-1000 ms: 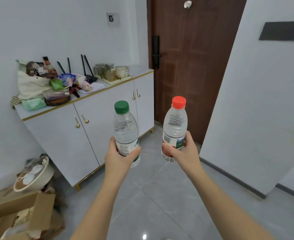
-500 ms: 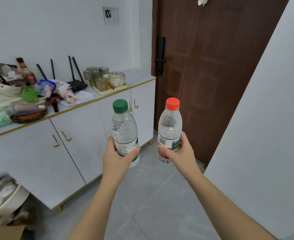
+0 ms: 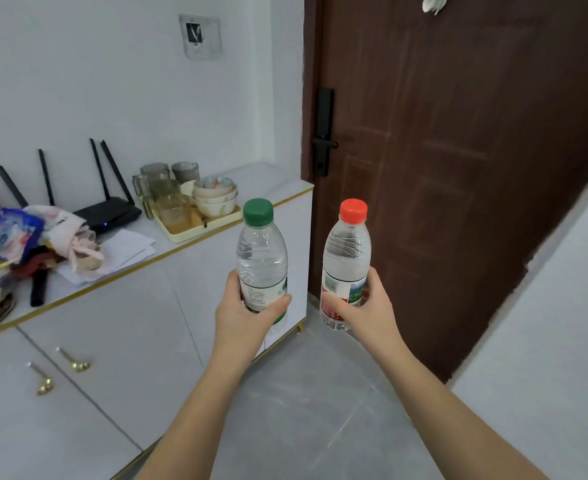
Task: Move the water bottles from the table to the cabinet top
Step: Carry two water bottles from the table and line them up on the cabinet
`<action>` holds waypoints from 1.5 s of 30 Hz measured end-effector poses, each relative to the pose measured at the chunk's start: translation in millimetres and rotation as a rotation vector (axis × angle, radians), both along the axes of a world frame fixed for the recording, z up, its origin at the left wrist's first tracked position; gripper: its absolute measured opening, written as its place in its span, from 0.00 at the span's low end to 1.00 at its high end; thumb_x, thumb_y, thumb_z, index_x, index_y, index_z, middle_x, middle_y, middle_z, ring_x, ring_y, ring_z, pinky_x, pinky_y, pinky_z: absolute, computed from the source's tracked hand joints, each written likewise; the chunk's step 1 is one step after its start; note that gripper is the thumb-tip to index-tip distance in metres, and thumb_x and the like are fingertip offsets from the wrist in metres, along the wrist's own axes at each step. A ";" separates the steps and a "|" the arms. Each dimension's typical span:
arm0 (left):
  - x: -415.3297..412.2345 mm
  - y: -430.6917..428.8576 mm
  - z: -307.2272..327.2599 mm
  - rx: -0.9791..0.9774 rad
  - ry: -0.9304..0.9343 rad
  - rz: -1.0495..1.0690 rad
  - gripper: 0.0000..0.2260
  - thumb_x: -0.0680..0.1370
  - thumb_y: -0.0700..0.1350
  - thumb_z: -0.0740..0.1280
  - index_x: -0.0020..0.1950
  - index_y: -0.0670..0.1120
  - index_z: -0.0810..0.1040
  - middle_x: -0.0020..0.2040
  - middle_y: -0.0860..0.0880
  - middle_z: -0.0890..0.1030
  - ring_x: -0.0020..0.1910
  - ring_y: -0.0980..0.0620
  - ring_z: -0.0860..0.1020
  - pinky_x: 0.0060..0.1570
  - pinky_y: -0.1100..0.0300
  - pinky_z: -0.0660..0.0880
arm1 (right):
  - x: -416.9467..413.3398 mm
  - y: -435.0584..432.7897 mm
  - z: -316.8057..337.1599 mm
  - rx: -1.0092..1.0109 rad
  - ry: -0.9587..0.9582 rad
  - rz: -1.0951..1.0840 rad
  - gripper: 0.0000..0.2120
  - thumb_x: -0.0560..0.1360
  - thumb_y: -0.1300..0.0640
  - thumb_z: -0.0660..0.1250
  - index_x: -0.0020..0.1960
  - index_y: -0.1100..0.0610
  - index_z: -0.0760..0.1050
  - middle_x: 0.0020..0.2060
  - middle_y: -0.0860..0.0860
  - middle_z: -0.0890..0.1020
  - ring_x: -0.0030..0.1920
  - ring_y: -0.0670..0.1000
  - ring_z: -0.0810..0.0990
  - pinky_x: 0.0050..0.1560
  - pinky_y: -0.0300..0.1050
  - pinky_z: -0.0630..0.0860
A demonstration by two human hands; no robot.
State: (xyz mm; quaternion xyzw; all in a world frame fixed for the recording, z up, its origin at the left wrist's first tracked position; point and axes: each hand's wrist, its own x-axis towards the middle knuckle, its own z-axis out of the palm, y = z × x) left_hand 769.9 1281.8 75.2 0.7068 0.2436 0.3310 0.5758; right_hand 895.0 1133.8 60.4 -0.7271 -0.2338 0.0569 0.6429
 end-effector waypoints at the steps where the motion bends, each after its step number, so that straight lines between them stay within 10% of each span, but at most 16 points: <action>1: 16.1 10.3 3.3 -0.002 -0.002 -0.006 0.23 0.68 0.42 0.79 0.51 0.63 0.71 0.47 0.65 0.80 0.45 0.70 0.79 0.40 0.73 0.74 | 15.3 11.0 2.4 0.005 0.000 0.003 0.26 0.67 0.56 0.79 0.61 0.47 0.73 0.51 0.40 0.83 0.51 0.41 0.82 0.51 0.39 0.79; 14: 202.3 121.2 -16.1 0.020 0.012 0.069 0.28 0.67 0.46 0.79 0.63 0.56 0.73 0.54 0.60 0.82 0.52 0.61 0.80 0.52 0.58 0.79 | 213.6 137.0 -6.3 0.028 0.012 0.077 0.27 0.67 0.56 0.79 0.62 0.47 0.73 0.53 0.40 0.83 0.53 0.40 0.82 0.54 0.41 0.79; 26: 379.8 221.7 -19.3 -0.005 0.076 0.342 0.23 0.68 0.44 0.78 0.58 0.50 0.72 0.48 0.58 0.80 0.48 0.61 0.79 0.42 0.66 0.74 | 404.1 283.8 -15.6 -0.041 0.049 0.313 0.27 0.66 0.57 0.80 0.60 0.46 0.73 0.52 0.40 0.83 0.52 0.39 0.82 0.53 0.41 0.80; 45: 471.2 345.2 -48.7 -0.018 0.203 0.415 0.23 0.70 0.44 0.76 0.60 0.51 0.68 0.48 0.55 0.77 0.44 0.61 0.77 0.33 0.74 0.69 | 487.6 419.2 -41.5 -0.150 0.095 0.327 0.26 0.67 0.57 0.79 0.57 0.43 0.70 0.47 0.35 0.79 0.46 0.33 0.78 0.45 0.28 0.72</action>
